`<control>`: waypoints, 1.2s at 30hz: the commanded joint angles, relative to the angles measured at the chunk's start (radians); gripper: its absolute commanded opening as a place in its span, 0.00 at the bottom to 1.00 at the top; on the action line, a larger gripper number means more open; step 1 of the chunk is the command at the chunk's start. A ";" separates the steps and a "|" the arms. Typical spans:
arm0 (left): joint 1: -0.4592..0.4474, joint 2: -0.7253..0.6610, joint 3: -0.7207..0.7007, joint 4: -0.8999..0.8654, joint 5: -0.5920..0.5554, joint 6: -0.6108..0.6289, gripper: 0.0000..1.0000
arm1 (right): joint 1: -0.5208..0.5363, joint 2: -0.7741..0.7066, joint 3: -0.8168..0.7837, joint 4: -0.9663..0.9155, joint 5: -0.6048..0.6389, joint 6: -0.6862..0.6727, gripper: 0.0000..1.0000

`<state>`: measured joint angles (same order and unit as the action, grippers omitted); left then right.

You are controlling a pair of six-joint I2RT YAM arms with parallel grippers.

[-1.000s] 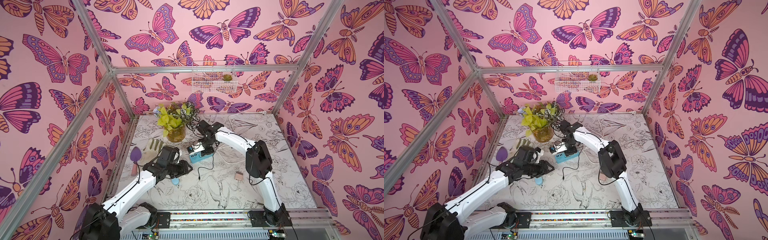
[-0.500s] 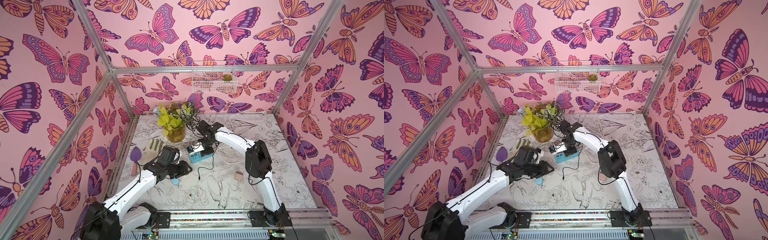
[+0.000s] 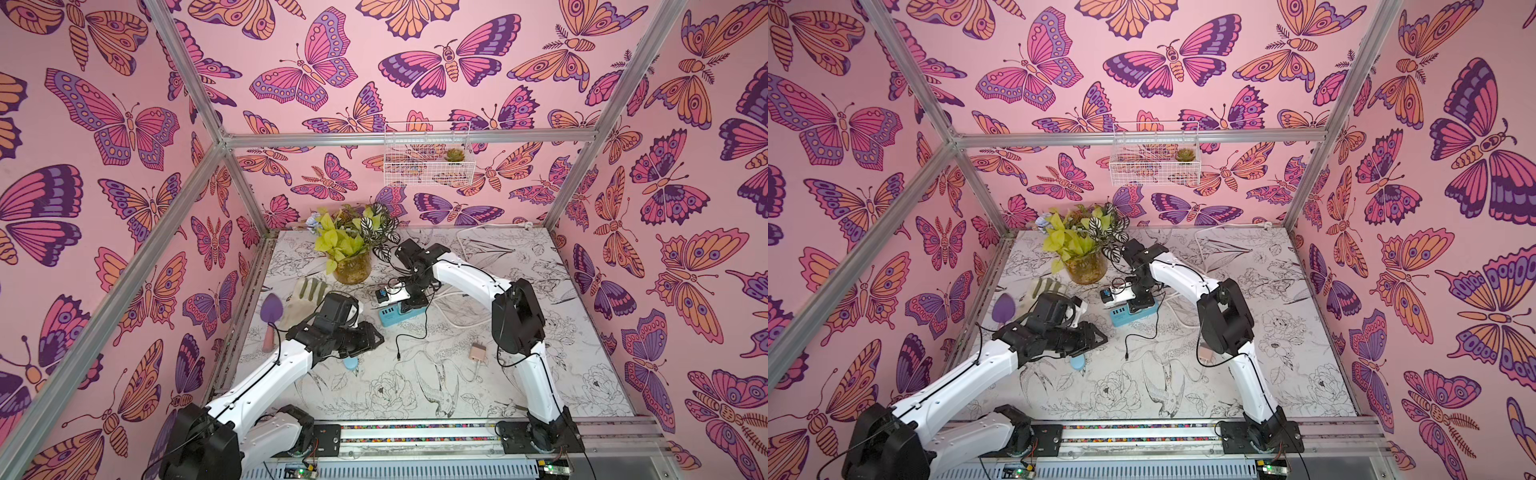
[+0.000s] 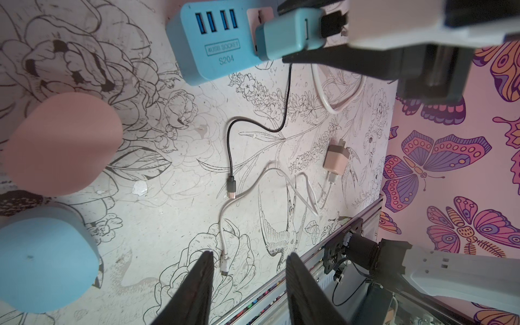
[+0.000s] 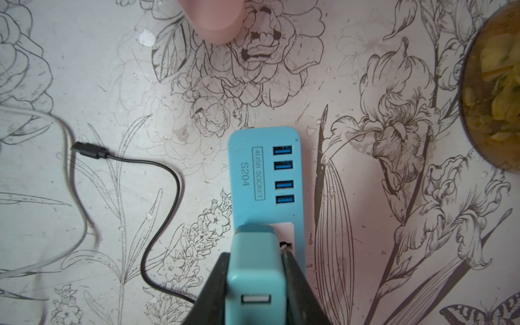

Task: Charge the bluetooth headset
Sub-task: Insert the plug into the socket.

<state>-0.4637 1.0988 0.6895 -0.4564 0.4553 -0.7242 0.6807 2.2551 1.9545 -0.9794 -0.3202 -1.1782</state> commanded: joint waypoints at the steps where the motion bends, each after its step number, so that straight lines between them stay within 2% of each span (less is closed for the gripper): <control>1: 0.007 -0.020 0.003 -0.043 0.012 0.019 0.45 | -0.021 0.156 -0.108 0.079 0.111 0.003 0.00; 10: 0.007 -0.013 0.011 -0.045 0.012 0.013 0.45 | -0.010 0.120 -0.219 0.218 0.169 -0.044 0.00; 15: 0.007 -0.008 0.011 -0.040 0.018 0.009 0.45 | -0.007 0.125 -0.208 0.242 0.184 -0.052 0.00; 25: 0.007 -0.031 0.008 -0.040 0.010 0.011 0.44 | 0.005 0.143 -0.140 0.050 0.138 -0.006 0.00; 36: 0.007 -0.012 -0.001 0.005 0.027 0.006 0.43 | 0.023 0.012 -0.196 -0.059 0.077 0.035 0.00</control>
<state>-0.4637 1.0859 0.6895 -0.4675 0.4595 -0.7223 0.6891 2.2051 1.8484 -0.7830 -0.3023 -1.1748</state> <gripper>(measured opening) 0.435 0.298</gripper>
